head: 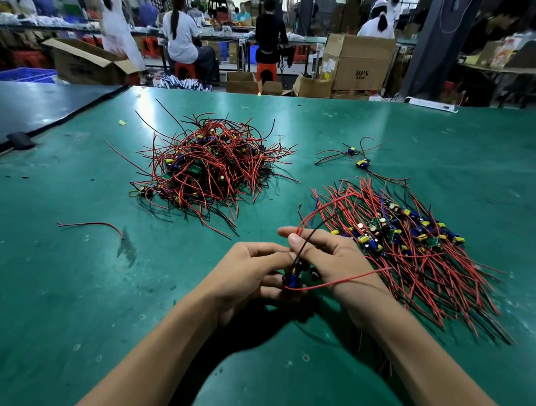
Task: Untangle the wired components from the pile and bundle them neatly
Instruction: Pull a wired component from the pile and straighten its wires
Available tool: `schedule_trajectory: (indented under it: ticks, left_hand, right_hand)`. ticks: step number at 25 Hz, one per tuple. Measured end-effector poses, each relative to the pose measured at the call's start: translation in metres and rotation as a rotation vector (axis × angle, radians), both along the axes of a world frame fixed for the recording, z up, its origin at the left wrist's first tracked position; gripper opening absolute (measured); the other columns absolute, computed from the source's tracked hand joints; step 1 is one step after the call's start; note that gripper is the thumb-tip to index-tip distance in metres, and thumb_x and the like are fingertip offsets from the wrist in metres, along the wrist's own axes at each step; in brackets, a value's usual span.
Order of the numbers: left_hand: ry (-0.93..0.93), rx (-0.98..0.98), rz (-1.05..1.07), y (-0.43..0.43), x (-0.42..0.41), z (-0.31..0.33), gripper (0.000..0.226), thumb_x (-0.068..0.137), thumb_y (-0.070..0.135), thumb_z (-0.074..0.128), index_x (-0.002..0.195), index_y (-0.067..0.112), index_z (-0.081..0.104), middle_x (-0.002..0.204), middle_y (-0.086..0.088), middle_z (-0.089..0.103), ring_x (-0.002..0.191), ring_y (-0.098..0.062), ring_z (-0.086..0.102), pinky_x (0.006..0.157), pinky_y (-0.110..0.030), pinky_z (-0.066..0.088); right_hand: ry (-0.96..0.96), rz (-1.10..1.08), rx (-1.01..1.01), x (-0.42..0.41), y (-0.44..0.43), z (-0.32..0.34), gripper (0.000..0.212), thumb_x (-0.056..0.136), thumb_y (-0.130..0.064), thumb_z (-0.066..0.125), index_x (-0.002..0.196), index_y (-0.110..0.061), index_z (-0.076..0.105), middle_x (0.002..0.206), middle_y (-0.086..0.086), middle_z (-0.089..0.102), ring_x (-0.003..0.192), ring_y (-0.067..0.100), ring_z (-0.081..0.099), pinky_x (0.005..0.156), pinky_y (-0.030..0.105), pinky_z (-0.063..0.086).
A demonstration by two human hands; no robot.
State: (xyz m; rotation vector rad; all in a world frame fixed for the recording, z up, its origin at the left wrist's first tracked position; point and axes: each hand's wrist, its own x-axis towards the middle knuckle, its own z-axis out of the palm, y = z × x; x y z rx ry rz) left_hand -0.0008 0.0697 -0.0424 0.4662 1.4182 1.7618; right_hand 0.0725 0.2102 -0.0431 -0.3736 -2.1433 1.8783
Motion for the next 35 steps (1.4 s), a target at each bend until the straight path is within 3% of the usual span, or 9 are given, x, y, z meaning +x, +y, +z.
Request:
schedule_trajectory:
  ticks: [2, 6, 8, 13, 18, 23, 28, 32, 35]
  left_hand:
    - [0.084, -0.009, 0.009, 0.000, 0.001, -0.001, 0.014, 0.077, 0.021, 0.070, 0.086, 0.012, 0.078, 0.078, -0.012, 0.073, 0.060, -0.019, 0.069, 0.058, -0.031, 0.060]
    - [0.295, -0.080, -0.019, -0.002, 0.001, -0.003, 0.016, 0.090, 0.004, 0.062, 0.085, 0.008, 0.077, 0.071, -0.003, 0.071, 0.057, -0.011, 0.062, 0.057, -0.026, 0.056]
    - [0.304, -0.119, 0.000, -0.002, -0.003, -0.004, 0.010, 0.087, 0.000, 0.065, 0.082, -0.002, 0.073, 0.069, -0.007, 0.067, 0.059, -0.016, 0.059, 0.055, -0.025, 0.054]
    - [0.189, -0.101, -0.040, -0.002, -0.002, -0.001, 0.005, 0.082, 0.006, 0.071, 0.082, 0.004, 0.076, 0.077, -0.014, 0.072, 0.072, -0.023, 0.069, 0.065, -0.026, 0.057]
    - [0.092, -0.064, -0.117, -0.004, -0.003, 0.003, 0.011, 0.074, 0.013, 0.074, 0.081, 0.004, 0.075, 0.074, -0.013, 0.070, 0.073, -0.032, 0.073, 0.072, -0.035, 0.059]
    - [0.133, -0.087, -0.005, -0.006, -0.002, -0.002, 0.012, 0.089, 0.009, 0.065, 0.084, 0.005, 0.075, 0.069, -0.008, 0.066, 0.061, -0.020, 0.067, 0.073, -0.044, 0.061]
    - [0.129, -0.059, -0.001, -0.006, -0.001, -0.002, 0.013, 0.083, 0.013, 0.068, 0.083, 0.001, 0.073, 0.063, -0.006, 0.064, 0.054, -0.016, 0.062, 0.065, -0.032, 0.059]
    - [0.150, -0.054, -0.119, -0.011, -0.002, 0.003, 0.012, 0.078, 0.014, 0.069, 0.078, 0.002, 0.073, 0.060, -0.012, 0.061, 0.054, -0.020, 0.061, 0.055, -0.022, 0.050]
    - [0.126, -0.036, -0.156, -0.013, -0.005, 0.006, 0.010, 0.079, 0.011, 0.068, 0.076, 0.004, 0.074, 0.059, -0.013, 0.060, 0.054, -0.020, 0.060, 0.055, -0.022, 0.049]
  right_hand:
    - [-0.047, 0.011, 0.071, 0.000, -0.002, -0.002, 0.016, 0.094, -0.038, 0.067, 0.098, -0.028, 0.079, 0.089, 0.008, 0.076, 0.075, 0.017, 0.063, 0.073, 0.036, 0.053]
    - [-0.050, 0.133, -0.002, 0.004, -0.002, -0.001, 0.020, 0.094, -0.029, 0.068, 0.079, -0.021, 0.078, 0.066, -0.004, 0.068, 0.057, 0.003, 0.055, 0.054, 0.014, 0.042]
    - [-0.016, 0.079, 0.048, 0.004, 0.004, 0.000, 0.028, 0.094, -0.027, 0.068, 0.068, -0.020, 0.075, 0.059, -0.007, 0.064, 0.055, 0.000, 0.053, 0.055, 0.013, 0.040]
    - [0.101, -0.201, 0.288, 0.000, 0.015, -0.004, 0.016, 0.090, -0.025, 0.073, 0.081, -0.013, 0.079, 0.064, -0.017, 0.066, 0.061, -0.003, 0.059, 0.062, 0.011, 0.039]
    - [0.258, -0.498, 0.552, -0.002, 0.014, -0.009, 0.021, 0.090, -0.030, 0.073, 0.074, -0.017, 0.074, 0.072, -0.008, 0.066, 0.069, 0.009, 0.062, 0.068, 0.021, 0.045]
    - [0.047, -0.320, -0.139, -0.005, 0.007, -0.009, 0.043, 0.095, -0.043, 0.063, 0.072, -0.007, 0.065, 0.049, 0.001, 0.049, 0.043, 0.015, 0.039, 0.043, 0.021, 0.031]
    - [-0.015, -0.063, -0.037, -0.001, 0.002, -0.009, 0.031, 0.093, -0.041, 0.066, 0.082, -0.014, 0.076, 0.046, -0.002, 0.050, 0.041, 0.013, 0.040, 0.046, 0.020, 0.031]
    - [0.071, -0.229, 0.077, 0.003, 0.014, 0.000, 0.032, 0.094, -0.036, 0.066, 0.080, -0.010, 0.076, 0.042, -0.005, 0.048, 0.033, 0.005, 0.036, 0.037, 0.014, 0.029]
    - [0.138, -0.309, -0.170, 0.001, 0.011, 0.006, 0.038, 0.095, -0.035, 0.063, 0.071, -0.006, 0.071, 0.048, -0.006, 0.050, 0.032, 0.006, 0.033, 0.035, 0.015, 0.025]
